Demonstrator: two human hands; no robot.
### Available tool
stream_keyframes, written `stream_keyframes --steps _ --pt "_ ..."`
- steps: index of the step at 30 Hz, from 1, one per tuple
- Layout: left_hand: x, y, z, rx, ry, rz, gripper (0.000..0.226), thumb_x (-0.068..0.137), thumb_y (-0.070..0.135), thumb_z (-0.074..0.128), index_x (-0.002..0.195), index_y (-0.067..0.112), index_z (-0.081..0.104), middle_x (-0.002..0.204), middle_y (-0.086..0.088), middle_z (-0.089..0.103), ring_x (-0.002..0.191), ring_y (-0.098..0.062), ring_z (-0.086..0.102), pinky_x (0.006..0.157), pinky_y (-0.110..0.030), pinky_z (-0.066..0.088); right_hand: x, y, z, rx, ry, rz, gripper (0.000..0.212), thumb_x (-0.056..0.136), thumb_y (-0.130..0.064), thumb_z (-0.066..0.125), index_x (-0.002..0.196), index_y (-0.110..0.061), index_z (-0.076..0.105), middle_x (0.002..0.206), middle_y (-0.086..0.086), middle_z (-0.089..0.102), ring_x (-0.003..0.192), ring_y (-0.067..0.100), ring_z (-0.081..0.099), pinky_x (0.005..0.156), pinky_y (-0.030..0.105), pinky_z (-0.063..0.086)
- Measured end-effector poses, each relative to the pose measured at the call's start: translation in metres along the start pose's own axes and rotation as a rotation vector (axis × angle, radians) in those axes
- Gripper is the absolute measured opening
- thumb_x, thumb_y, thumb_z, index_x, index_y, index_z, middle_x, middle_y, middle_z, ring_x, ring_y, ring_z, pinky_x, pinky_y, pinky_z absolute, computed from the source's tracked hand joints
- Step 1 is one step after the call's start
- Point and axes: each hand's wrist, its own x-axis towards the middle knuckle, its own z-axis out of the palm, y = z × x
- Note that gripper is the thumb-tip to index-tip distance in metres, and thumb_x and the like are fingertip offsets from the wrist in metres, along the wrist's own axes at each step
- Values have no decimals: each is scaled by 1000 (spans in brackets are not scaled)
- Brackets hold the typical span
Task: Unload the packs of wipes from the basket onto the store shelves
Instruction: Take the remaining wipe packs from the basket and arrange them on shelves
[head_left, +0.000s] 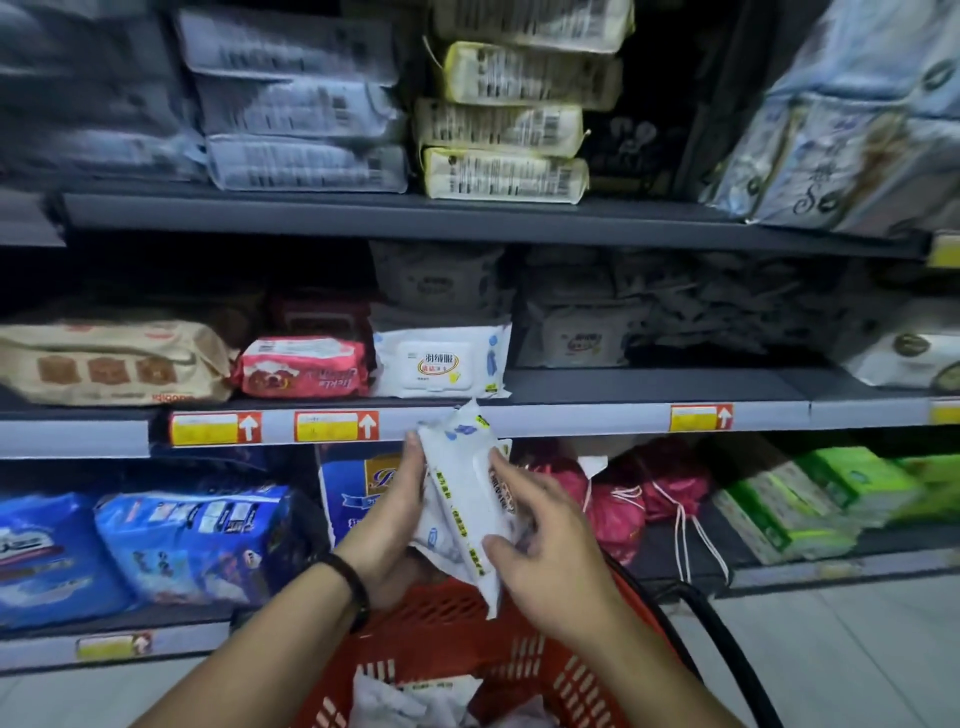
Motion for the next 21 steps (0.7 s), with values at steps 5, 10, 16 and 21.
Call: stream_keyframes --steps 5,10,16,21 --pt "-14 4 5 20 -34 111 54 94 44 65 136 11 65 120 -17 78 108 -40 76 87 -58 63 6 1 -9 172 142 60 93 56 -38 94 140 -48 54 123 -15 70 106 9 69 91 40 62" --pt "-16 8 7 -27 -1 179 40 96 26 69 133 13 64 118 -16 79 105 -37 77 83 -57 64 9 -3 -10 61 192 -1 83 55 -53 92 132 -46 61 123 -17 68 110 7 68 94 40 60" --pt "-11 4 13 -16 59 268 61 76 32 80 130 8 66 114 -14 80 100 -35 79 75 -44 66 10 -15 -17 110 317 135 67 61 -49 96 117 -41 60 87 -13 75 76 -5 70 66 11 51" --pt "-10 9 16 -53 3 168 47 85 24 79 131 16 67 117 -18 79 110 -48 73 90 -64 59 10 -15 -25 190 237 91 56 80 -53 86 125 -32 62 90 -23 77 82 -10 70 73 14 54"
